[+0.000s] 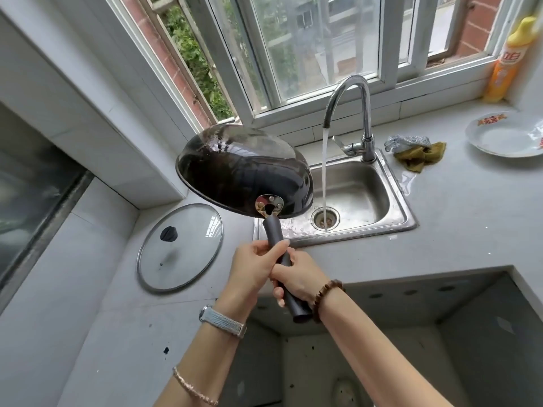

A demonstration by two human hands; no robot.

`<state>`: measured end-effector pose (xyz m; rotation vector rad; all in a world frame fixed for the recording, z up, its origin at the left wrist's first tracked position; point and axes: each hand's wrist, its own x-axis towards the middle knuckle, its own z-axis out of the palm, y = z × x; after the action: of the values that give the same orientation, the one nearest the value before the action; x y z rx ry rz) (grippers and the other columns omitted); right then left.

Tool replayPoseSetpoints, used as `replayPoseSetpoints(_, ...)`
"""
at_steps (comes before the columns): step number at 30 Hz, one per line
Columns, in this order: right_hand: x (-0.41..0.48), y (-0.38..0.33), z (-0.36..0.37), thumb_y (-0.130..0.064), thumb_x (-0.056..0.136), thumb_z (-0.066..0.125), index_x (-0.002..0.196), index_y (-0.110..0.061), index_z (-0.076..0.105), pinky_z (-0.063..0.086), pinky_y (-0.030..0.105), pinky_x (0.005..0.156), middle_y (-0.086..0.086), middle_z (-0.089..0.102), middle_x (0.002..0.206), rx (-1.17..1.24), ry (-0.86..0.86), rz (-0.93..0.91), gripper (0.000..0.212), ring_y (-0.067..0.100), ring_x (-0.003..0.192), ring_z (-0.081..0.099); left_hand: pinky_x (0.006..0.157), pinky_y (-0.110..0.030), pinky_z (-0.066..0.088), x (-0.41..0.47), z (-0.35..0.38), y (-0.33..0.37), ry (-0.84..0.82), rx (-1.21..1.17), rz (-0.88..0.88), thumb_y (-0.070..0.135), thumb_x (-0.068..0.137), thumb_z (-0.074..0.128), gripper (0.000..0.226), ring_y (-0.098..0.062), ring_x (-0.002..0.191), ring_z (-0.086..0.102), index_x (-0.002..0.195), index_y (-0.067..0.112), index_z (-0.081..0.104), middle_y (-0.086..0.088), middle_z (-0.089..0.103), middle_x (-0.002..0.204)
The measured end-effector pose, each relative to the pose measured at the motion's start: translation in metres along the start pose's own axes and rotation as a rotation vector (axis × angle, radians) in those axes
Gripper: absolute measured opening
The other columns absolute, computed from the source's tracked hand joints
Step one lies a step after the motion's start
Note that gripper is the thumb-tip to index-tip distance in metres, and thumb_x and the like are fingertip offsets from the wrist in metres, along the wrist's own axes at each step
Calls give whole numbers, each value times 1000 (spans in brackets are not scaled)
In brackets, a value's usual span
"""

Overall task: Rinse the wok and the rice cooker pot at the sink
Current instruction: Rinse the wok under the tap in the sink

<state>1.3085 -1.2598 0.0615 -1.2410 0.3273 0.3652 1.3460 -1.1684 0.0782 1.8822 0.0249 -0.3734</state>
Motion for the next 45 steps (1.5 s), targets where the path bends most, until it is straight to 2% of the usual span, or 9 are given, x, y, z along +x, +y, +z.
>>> replayPoseSetpoints(8,-12,-19,3,0,89,48,90,-7,47,45,23,38,7,49,59,-4,-72,-122,8,12,39,48,54,-19,48,-14,-6,24,57,19,108,22,86,71,16,-8,63,67,83,7,74,-3,71,67)
replayPoseSetpoints(12,-17,-22,5,1,87,48,83,-7,47,44,24,39,8,48,58,3,-85,-173,9,14,39,47,68,-33,55,-17,-8,28,75,47,142,23,86,71,11,-19,75,72,82,14,75,-4,74,73)
replayPoseSetpoints(14,-19,-22,4,2,87,48,83,-7,48,43,23,38,8,48,57,12,-91,-178,10,14,38,46,71,-36,56,-17,-8,28,82,56,146,24,86,71,10,-21,77,73,82,15,75,-5,75,75)
replayPoseSetpoints(21,-21,-19,3,1,88,49,86,-6,48,44,23,39,6,48,56,9,-95,-154,7,13,38,48,62,-28,53,-20,-6,25,82,68,124,25,86,71,16,-18,71,71,84,10,75,-7,74,73)
replayPoseSetpoints(34,-23,-19,7,3,89,48,86,-8,47,43,22,38,7,47,56,21,-124,-166,11,12,38,46,70,-36,56,-22,-11,24,101,116,150,28,85,73,17,-22,76,72,82,11,76,-5,74,72)
replayPoseSetpoints(39,-23,-15,6,2,89,47,87,-7,47,44,22,38,7,48,58,9,-111,-139,10,11,38,46,66,-32,55,-20,-10,19,91,121,116,28,85,72,17,-19,72,72,81,12,76,-3,74,70)
replayPoseSetpoints(42,-22,-13,5,1,89,47,86,-5,47,45,22,38,6,48,58,-6,-104,-121,8,10,37,47,68,-36,56,-19,-7,15,86,132,102,29,84,72,17,-20,74,72,80,13,76,-2,74,70)
replayPoseSetpoints(45,-22,-13,4,1,90,47,84,-5,46,44,22,37,6,47,57,0,-108,-115,9,10,37,46,66,-28,54,-19,-7,15,87,111,97,30,84,72,16,-14,73,72,83,14,76,0,74,71)
